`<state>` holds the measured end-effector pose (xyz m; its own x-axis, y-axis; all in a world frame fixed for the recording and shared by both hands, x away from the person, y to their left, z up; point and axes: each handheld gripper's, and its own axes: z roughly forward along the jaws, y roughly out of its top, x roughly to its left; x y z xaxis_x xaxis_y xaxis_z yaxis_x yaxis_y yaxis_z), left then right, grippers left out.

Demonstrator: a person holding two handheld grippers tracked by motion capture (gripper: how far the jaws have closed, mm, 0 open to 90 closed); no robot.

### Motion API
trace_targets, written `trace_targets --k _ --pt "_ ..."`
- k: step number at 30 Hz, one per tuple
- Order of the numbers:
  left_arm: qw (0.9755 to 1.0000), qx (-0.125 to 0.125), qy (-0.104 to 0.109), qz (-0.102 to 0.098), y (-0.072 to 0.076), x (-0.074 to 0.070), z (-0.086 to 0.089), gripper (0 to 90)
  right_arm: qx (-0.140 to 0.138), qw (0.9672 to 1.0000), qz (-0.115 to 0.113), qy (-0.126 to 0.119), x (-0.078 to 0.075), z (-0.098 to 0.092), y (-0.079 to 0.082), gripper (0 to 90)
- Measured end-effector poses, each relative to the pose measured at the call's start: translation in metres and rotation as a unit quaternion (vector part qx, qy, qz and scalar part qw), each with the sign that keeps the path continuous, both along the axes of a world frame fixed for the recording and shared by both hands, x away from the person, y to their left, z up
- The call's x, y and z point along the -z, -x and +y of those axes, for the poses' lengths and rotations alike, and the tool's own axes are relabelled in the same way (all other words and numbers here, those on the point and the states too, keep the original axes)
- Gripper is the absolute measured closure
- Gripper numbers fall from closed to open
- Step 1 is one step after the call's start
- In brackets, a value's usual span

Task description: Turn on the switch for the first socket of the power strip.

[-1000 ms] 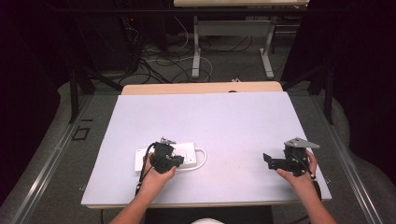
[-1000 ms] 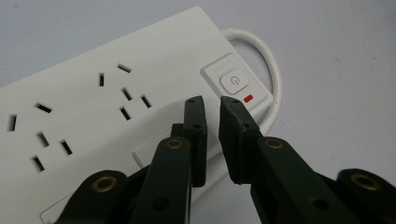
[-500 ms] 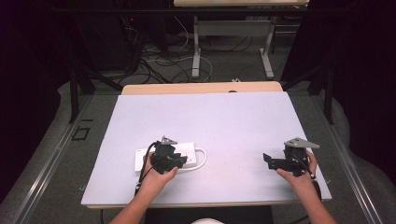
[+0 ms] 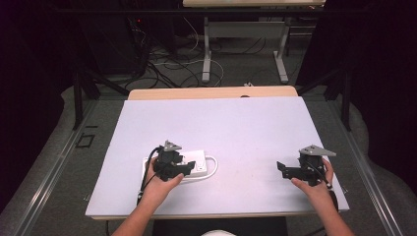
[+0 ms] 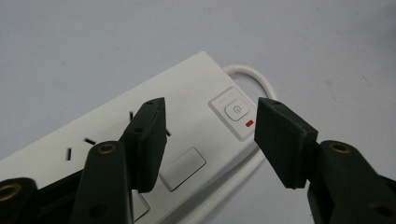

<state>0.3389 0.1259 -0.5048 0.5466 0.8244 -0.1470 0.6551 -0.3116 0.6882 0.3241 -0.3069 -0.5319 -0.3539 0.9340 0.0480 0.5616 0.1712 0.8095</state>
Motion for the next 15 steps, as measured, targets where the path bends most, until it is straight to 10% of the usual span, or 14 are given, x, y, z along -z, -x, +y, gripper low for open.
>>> trace_targets --k 15 --pt "0.9987 -0.014 0.0 -0.05 -0.007 -0.01 0.025 30.6 0.0 1.0 0.0 -0.001 0.0 0.0 0.0 3.5"
